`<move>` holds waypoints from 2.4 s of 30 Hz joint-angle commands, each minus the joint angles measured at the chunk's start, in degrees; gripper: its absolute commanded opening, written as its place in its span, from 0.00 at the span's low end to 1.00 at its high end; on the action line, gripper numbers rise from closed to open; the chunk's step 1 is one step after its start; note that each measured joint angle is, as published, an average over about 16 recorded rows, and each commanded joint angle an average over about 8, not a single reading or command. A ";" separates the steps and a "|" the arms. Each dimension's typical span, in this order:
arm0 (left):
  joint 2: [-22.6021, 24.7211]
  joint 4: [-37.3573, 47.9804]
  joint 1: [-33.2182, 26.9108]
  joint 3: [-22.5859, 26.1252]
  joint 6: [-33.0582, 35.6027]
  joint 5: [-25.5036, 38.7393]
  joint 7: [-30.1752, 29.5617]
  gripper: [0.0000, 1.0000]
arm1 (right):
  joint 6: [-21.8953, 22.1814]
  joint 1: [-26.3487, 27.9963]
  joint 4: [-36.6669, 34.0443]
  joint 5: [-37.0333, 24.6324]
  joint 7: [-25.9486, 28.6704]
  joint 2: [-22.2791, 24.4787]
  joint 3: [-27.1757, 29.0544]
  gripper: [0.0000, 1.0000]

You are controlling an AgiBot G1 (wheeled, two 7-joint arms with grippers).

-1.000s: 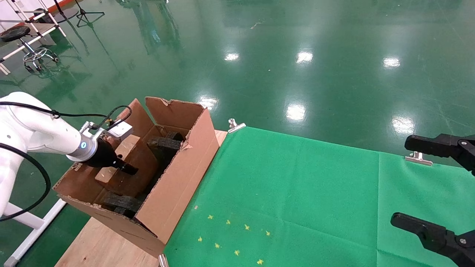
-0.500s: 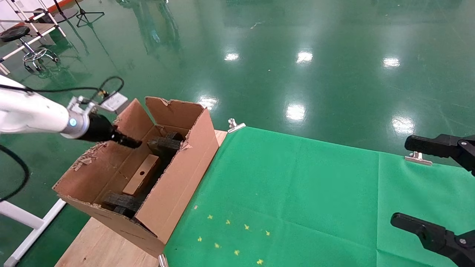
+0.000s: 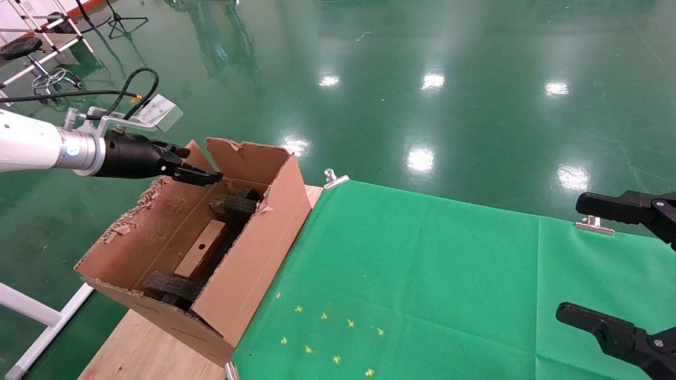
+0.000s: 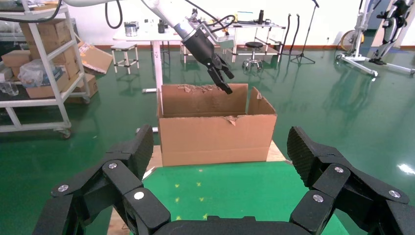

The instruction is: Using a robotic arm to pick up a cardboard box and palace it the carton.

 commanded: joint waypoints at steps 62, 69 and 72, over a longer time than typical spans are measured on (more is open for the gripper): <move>-3.95 -51.64 43.29 -45.52 24.40 -38.11 13.13 1.00 | 0.01 -0.01 -0.01 0.00 0.00 0.01 0.00 1.00; -4.11 -53.75 45.12 -47.43 25.49 -39.80 13.55 1.00 | 0.03 -0.02 -0.02 0.00 -0.01 0.01 0.00 1.00; -4.11 -53.49 44.94 -47.23 25.37 -39.65 13.53 1.00 | 0.03 -0.02 -0.02 0.00 -0.01 0.01 0.00 1.00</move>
